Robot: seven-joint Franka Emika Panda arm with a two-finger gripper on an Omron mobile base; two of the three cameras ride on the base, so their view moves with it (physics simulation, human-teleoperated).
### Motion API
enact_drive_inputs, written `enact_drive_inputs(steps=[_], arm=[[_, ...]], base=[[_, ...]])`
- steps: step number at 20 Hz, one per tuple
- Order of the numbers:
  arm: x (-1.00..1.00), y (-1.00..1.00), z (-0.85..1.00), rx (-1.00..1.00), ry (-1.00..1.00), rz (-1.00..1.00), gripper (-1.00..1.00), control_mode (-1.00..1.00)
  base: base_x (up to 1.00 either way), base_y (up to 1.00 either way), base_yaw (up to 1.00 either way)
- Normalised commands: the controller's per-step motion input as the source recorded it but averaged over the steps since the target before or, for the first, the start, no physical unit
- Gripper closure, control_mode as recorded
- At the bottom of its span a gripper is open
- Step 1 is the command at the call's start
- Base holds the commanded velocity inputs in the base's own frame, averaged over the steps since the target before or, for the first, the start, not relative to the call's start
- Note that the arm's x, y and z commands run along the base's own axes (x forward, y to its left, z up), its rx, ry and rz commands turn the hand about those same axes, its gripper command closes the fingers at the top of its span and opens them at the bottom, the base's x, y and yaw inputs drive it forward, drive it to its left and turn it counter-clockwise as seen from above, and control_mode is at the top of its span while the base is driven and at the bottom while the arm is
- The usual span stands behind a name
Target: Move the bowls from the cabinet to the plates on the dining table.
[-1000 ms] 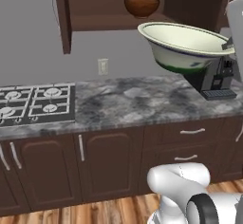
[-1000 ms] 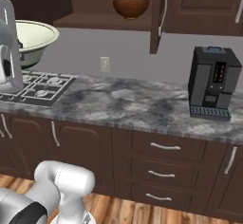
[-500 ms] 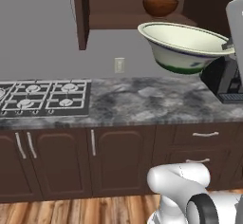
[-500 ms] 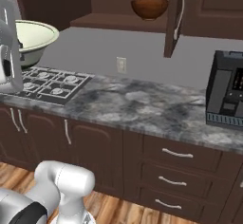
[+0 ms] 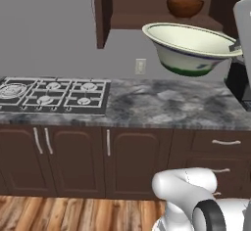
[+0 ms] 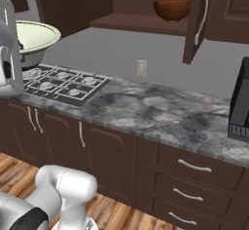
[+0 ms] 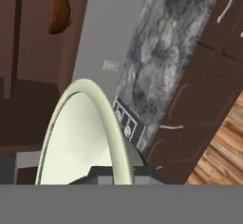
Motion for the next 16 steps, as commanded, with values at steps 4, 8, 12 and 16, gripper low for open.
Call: enact_drive_inputs(steps=[4,8,12,16], arm=[[0.00,0.00,0.00,0.00,0.00,0.00,1.00,1.00],[0.00,0.00,0.00,0.00,0.00,0.00,1.00,1.00],[0.00,0.00,0.00,0.00,0.00,0.00,1.00,1.00],[0.00,0.00,0.00,0.00,0.00,0.00,1.00,1.00]], base=[[0.00,0.00,0.25],[0.00,0.00,0.25],[0.00,0.00,0.25],[0.00,0.00,0.25]])
